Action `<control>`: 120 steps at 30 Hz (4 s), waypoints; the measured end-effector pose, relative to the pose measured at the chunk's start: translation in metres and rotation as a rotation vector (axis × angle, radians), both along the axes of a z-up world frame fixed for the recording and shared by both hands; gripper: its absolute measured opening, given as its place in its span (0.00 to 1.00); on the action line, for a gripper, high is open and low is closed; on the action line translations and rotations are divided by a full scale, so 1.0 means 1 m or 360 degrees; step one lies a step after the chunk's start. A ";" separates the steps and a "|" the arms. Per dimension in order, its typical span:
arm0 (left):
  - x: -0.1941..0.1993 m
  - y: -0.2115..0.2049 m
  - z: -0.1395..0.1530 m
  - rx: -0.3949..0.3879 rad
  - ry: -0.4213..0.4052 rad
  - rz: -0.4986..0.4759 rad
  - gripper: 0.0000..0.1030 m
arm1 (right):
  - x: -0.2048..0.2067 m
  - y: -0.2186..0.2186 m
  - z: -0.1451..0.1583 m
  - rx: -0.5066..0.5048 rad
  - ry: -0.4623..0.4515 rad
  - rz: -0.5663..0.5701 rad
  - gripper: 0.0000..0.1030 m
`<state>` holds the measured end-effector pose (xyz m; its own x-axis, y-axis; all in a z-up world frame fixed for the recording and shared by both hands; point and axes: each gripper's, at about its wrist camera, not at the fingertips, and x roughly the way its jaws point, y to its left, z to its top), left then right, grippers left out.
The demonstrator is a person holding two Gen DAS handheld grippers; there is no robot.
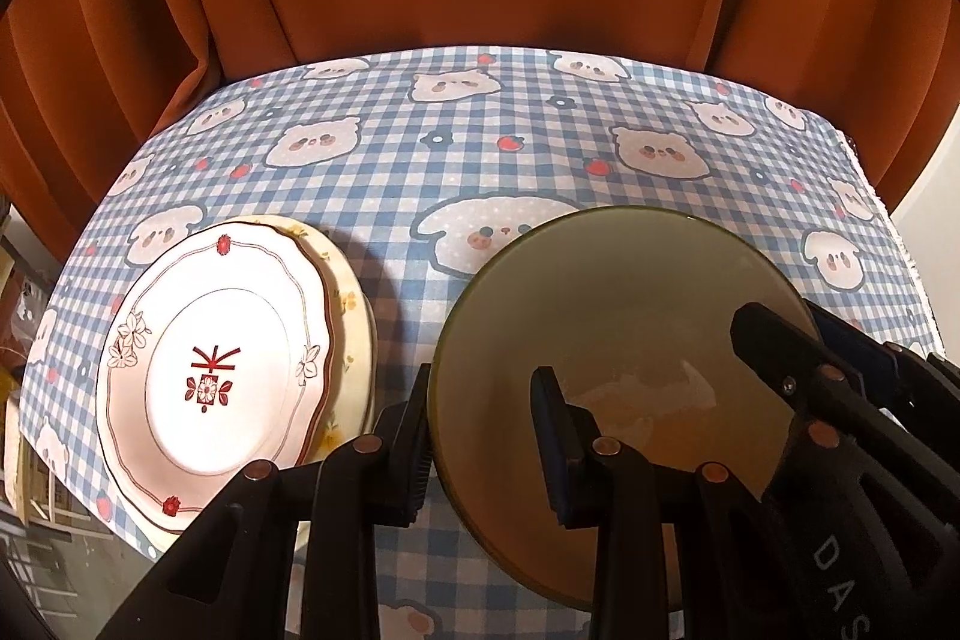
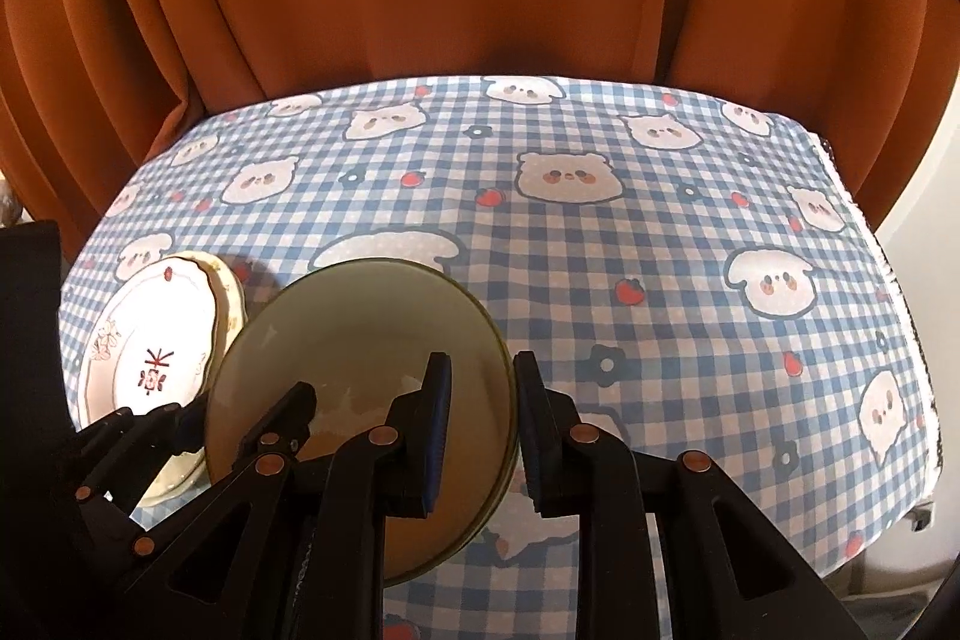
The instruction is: Organize plates and bowls
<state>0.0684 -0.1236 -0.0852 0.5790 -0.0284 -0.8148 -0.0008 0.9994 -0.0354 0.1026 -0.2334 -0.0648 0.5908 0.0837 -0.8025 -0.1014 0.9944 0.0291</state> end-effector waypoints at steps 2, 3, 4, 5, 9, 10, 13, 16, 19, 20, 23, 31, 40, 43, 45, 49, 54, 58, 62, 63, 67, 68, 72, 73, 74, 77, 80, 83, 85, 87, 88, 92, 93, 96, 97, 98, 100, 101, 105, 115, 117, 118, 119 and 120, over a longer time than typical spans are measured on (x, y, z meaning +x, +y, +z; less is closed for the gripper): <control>0.000 0.001 0.000 -0.0005 0.0003 -0.0009 0.29 | -0.001 -0.001 0.000 0.0005 0.0001 -0.0003 0.25; 0.000 0.002 -0.001 -0.0009 0.0003 -0.0016 0.30 | -0.002 -0.001 0.000 0.0010 0.0003 -0.0006 0.25; 0.000 0.002 -0.001 -0.0015 0.0006 -0.0027 0.31 | -0.003 -0.001 -0.001 0.0018 0.0008 -0.0012 0.25; 0.001 0.002 -0.001 -0.0026 0.0012 -0.0044 0.33 | -0.004 -0.001 0.000 0.0026 0.0009 -0.0017 0.26; 0.005 0.005 -0.003 -0.0114 0.0036 -0.0141 0.51 | -0.004 0.000 -0.001 0.0019 0.0031 -0.0060 0.38; 0.005 0.005 -0.003 -0.0128 0.0035 -0.0157 0.55 | -0.003 0.000 -0.002 0.0026 0.0048 -0.0085 0.47; 0.011 0.010 -0.006 -0.0176 0.0059 -0.0207 0.59 | -0.002 -0.002 -0.003 0.0025 0.0058 -0.0145 0.51; 0.018 0.013 -0.010 -0.0253 0.0120 -0.0263 0.61 | 0.003 -0.001 -0.005 0.0009 0.0109 -0.0213 0.51; 0.026 0.013 -0.012 -0.0310 0.0178 -0.0354 0.64 | 0.008 0.000 -0.007 0.0000 0.0156 -0.0257 0.57; 0.028 0.013 -0.012 -0.0328 0.0193 -0.0381 0.64 | 0.009 0.001 -0.008 0.0009 0.0175 -0.0276 0.61; 0.033 0.009 -0.015 -0.0352 0.0231 -0.0442 0.64 | 0.011 0.001 -0.009 0.0036 0.0214 -0.0329 0.67; 0.039 0.009 -0.026 -0.0385 0.0354 -0.0491 0.58 | 0.017 -0.007 -0.024 0.0173 0.0322 -0.0401 0.67; 0.039 0.008 -0.025 -0.0304 0.0352 -0.0396 0.57 | 0.031 -0.024 -0.043 0.0351 0.0408 -0.0335 0.67; 0.038 0.003 -0.025 -0.0235 0.0348 -0.0366 0.57 | 0.034 -0.032 -0.048 0.0413 0.0435 -0.0288 0.65; 0.039 0.002 -0.026 -0.0217 0.0341 -0.0336 0.57 | 0.036 -0.035 -0.053 0.0484 0.0475 -0.0261 0.59; 0.038 -0.001 -0.025 -0.0179 0.0329 -0.0279 0.57 | 0.041 -0.041 -0.059 0.0587 0.0522 -0.0200 0.49; 0.033 -0.001 -0.023 -0.0137 0.0320 -0.0221 0.56 | 0.044 -0.039 -0.059 0.0634 0.0556 -0.0103 0.35; 0.032 -0.003 -0.023 -0.0121 0.0329 -0.0183 0.53 | 0.046 -0.032 -0.057 0.0575 0.0568 -0.0041 0.35; 0.027 -0.005 -0.019 -0.0098 0.0329 -0.0167 0.50 | 0.047 -0.030 -0.057 0.0557 0.0582 -0.0022 0.36; 0.027 -0.006 -0.018 -0.0091 0.0332 -0.0165 0.50 | 0.047 -0.031 -0.057 0.0552 0.0584 -0.0020 0.36; 0.024 -0.005 -0.018 -0.0097 0.0363 -0.0120 0.49 | 0.043 -0.032 -0.053 0.0513 0.0572 -0.0009 0.36; 0.023 -0.005 -0.018 -0.0103 0.0365 -0.0113 0.49 | 0.042 -0.032 -0.052 0.0507 0.0571 -0.0001 0.36; 0.019 -0.005 -0.017 -0.0120 0.0365 -0.0097 0.49 | 0.037 -0.033 -0.051 0.0491 0.0576 -0.0002 0.36; 0.019 -0.006 -0.016 -0.0123 0.0364 -0.0095 0.49 | 0.036 -0.034 -0.050 0.0490 0.0580 0.0001 0.36; 0.018 -0.005 -0.014 -0.0129 0.0359 -0.0093 0.49 | 0.035 -0.034 -0.050 0.0489 0.0581 0.0001 0.36; 0.013 -0.006 -0.008 -0.0141 0.0333 -0.0089 0.49 | 0.031 -0.036 -0.042 0.0475 0.0559 0.0007 0.36; 0.008 -0.006 0.001 -0.0151 0.0318 -0.0083 0.49 | 0.027 -0.038 -0.033 0.0472 0.0531 0.0006 0.36; 0.005 -0.007 0.009 -0.0149 0.0314 -0.0091 0.49 | 0.022 -0.041 -0.023 0.0480 0.0521 -0.0005 0.36; 0.002 -0.007 0.015 -0.0145 0.0309 -0.0098 0.49 | 0.020 -0.041 -0.017 0.0489 0.0518 -0.0019 0.36; 0.000 -0.004 0.020 -0.0147 0.0300 -0.0103 0.49 | 0.017 -0.041 -0.011 0.0496 0.0510 -0.0028 0.36; -0.001 -0.003 0.023 -0.0150 0.0294 -0.0104 0.49 | 0.015 -0.040 -0.007 0.0494 0.0498 -0.0030 0.36; -0.004 0.006 0.026 -0.0167 0.0269 -0.0120 0.49 | 0.009 -0.033 0.002 0.0484 0.0453 -0.0032 0.36; -0.004 0.009 0.026 -0.0170 0.0263 -0.0129 0.49 | 0.007 -0.031 0.004 0.0481 0.0442 -0.0040 0.36; -0.003 0.020 0.027 -0.0178 0.0256 -0.0148 0.49 | 0.006 -0.024 0.004 0.0481 0.0431 -0.0064 0.36; -0.004 0.024 0.027 -0.0184 0.0258 -0.0152 0.49 | 0.006 -0.019 0.004 0.0482 0.0430 -0.0072 0.36; -0.004 0.028 0.028 -0.0189 0.0258 -0.0160 0.49 | 0.005 -0.015 0.005 0.0480 0.0430 -0.0078 0.36; -0.004 0.036 0.028 -0.0194 0.0254 -0.0179 0.49 | 0.004 -0.007 0.008 0.0466 0.0425 -0.0088 0.36; -0.003 0.040 0.029 -0.0195 0.0252 -0.0186 0.49 | 0.003 -0.002 0.009 0.0463 0.0420 -0.0099 0.36; 0.000 0.059 0.033 -0.0205 0.0244 -0.0219 0.49 | 0.002 0.018 0.013 0.0461 0.0405 -0.0130 0.36; 0.010 0.112 0.034 -0.0203 0.0250 -0.0267 0.49 | 0.008 0.068 0.016 0.0465 0.0393 -0.0178 0.36; 0.012 0.124 0.034 -0.0209 0.0252 -0.0270 0.49 | 0.009 0.080 0.016 0.0464 0.0388 -0.0183 0.36; 0.013 0.129 0.033 -0.0212 0.0253 -0.0271 0.49 | 0.010 0.085 0.016 0.0461 0.0386 -0.0183 0.36; 0.014 0.134 0.033 -0.0214 0.0254 -0.0273 0.49 | 0.011 0.091 0.016 0.0458 0.0384 -0.0184 0.36; 0.015 0.139 0.032 -0.0217 0.0256 -0.0275 0.49 | 0.012 0.096 0.016 0.0454 0.0384 -0.0185 0.36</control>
<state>0.0835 0.0153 -0.0531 0.4196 -0.2314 -0.8777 0.1532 0.9711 -0.1828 0.1143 -0.1370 -0.0491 0.4067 0.2674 -0.8735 0.0549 0.9473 0.3155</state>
